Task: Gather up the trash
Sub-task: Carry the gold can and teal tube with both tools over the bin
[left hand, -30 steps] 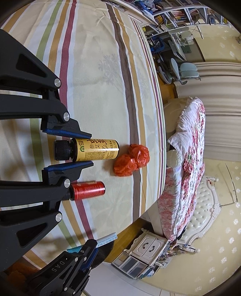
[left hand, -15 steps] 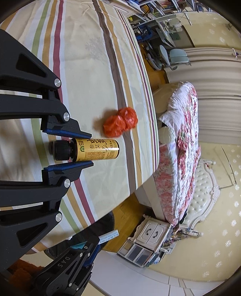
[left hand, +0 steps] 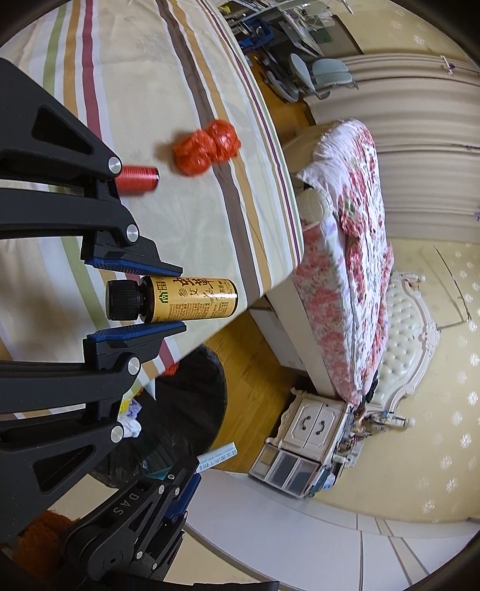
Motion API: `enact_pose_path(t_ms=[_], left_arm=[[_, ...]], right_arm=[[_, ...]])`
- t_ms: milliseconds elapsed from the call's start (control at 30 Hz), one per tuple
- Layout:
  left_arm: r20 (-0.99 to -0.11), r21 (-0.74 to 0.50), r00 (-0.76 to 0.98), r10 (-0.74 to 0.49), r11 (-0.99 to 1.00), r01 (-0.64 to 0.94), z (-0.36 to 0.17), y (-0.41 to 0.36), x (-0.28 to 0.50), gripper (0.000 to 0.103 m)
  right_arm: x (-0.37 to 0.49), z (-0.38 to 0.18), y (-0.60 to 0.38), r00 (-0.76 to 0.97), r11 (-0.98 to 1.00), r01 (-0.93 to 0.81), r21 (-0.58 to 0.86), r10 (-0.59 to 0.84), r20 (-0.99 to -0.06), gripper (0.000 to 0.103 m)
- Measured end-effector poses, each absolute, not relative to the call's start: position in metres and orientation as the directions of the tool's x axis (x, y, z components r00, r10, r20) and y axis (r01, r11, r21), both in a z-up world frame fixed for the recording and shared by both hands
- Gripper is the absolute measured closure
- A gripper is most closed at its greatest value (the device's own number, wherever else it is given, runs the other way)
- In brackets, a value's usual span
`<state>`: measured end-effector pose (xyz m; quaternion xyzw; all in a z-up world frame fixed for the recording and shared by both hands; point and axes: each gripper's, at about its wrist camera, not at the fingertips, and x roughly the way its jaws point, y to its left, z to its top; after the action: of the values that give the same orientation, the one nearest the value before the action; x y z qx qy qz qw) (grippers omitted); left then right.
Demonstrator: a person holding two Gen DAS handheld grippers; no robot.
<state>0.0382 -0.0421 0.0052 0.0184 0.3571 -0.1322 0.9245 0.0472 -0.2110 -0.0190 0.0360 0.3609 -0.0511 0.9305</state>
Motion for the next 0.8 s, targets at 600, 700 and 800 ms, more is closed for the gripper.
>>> enact_pose_path(t_ms=[600,700,800], left_arm=[[-0.659,-0.039,0.690,-0.299,0.930,0.365,0.003,-0.114,0.053,0.078],[-0.661,-0.037,0.687,-0.302,0.927,0.372,0.000,-0.121,0.057,0.078],[-0.662,-0.029,0.687,-0.301,0.926,0.377,-0.003,-0.129,0.063,0.078]], right_arm=[[0.040,-0.025,-0.268,0.730,0.974,0.219,0.056,-0.125,-0.672,0.084],[0.041,-0.027,-0.275,0.727,0.972,0.228,0.057,-0.131,-0.674,0.084],[0.042,-0.029,-0.279,0.725,0.970,0.237,0.061,-0.134,-0.675,0.084]])
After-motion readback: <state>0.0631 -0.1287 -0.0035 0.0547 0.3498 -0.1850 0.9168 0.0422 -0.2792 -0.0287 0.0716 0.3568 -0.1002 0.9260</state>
